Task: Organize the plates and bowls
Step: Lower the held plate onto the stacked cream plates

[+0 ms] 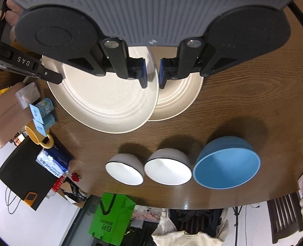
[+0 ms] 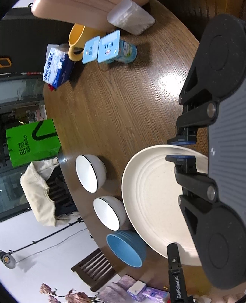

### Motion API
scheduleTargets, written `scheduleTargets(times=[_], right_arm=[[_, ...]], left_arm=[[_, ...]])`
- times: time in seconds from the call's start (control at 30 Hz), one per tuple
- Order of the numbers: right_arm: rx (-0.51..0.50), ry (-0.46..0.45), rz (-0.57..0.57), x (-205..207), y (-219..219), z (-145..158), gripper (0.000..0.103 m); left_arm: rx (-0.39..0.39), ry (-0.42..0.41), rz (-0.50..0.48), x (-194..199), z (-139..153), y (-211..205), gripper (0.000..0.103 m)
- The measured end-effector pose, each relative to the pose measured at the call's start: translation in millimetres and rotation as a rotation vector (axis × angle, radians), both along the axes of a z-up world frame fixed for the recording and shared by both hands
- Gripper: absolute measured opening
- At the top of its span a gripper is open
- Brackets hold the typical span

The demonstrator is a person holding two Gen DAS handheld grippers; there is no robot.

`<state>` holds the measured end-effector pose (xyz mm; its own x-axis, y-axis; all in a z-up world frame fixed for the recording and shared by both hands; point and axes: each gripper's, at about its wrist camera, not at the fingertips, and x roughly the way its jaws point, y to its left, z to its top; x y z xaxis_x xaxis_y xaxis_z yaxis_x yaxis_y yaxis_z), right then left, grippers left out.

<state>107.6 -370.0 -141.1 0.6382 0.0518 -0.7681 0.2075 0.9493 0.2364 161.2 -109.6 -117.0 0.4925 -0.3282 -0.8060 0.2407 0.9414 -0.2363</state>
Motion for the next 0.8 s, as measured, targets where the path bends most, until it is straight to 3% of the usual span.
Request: scheduleTargets(times=[0.8], right_arm=[[-0.036,0.002,0.109,25,40,-19,0.010]], left_arm=[[0.053,-0.011,0.076,1,-24,32,0.013]])
